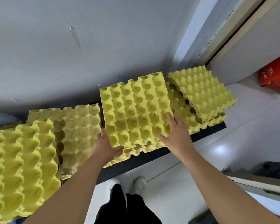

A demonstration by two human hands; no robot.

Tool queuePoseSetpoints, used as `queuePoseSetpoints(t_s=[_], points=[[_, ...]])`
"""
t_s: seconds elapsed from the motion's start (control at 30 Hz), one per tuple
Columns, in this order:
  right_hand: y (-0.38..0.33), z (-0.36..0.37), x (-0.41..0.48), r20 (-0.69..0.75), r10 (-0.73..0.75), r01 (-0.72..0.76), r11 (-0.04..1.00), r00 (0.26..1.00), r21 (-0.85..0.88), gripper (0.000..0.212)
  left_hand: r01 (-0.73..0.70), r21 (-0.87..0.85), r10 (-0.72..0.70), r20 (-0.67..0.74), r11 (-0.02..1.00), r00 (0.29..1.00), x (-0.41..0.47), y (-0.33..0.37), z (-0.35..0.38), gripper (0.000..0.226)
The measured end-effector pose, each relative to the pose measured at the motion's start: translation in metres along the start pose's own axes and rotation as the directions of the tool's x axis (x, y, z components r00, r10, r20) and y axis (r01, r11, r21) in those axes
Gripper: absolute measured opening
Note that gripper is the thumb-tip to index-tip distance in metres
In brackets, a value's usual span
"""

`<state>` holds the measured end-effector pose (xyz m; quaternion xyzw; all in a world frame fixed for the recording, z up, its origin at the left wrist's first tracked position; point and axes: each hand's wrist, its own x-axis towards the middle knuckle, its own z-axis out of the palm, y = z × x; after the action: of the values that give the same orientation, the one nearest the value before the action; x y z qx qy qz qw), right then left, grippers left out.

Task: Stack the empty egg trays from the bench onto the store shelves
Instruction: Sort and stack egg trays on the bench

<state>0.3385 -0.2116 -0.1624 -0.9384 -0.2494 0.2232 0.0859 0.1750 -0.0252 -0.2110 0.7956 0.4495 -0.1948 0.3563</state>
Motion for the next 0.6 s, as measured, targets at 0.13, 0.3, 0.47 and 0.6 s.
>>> queuePoseSetpoints(t_s=[0.13, 0.3, 0.47, 0.6], points=[[0.008, 0.025, 0.018, 0.005, -0.035, 0.035, 0.999, 0.999, -0.023, 0.098, 0.052, -0.003, -0.052, 0.035, 0.999, 0.998, 0.023, -0.004, 0.014, 0.111], [0.016, 0.047, 0.025, -0.034, -0.011, 0.012, 1.000, 0.999, 0.022, 0.108, 0.050, -0.083, -0.043, 0.083, 0.995, 0.996, 0.036, -0.009, 0.031, 0.115], [0.020, 0.051, 0.028, -0.032, 0.076, -0.070, 0.985, 0.997, 0.156, 0.110, 0.065, -0.193, -0.064, 0.013, 0.979, 0.998, 0.033, -0.010, 0.037, 0.125], [0.018, 0.041, 0.029, 0.008, 0.125, -0.123, 0.953, 0.992, 0.276, 0.110, 0.010, -0.199, -0.018, -0.038, 0.980, 0.999, 0.021, -0.009, 0.028, 0.120]])
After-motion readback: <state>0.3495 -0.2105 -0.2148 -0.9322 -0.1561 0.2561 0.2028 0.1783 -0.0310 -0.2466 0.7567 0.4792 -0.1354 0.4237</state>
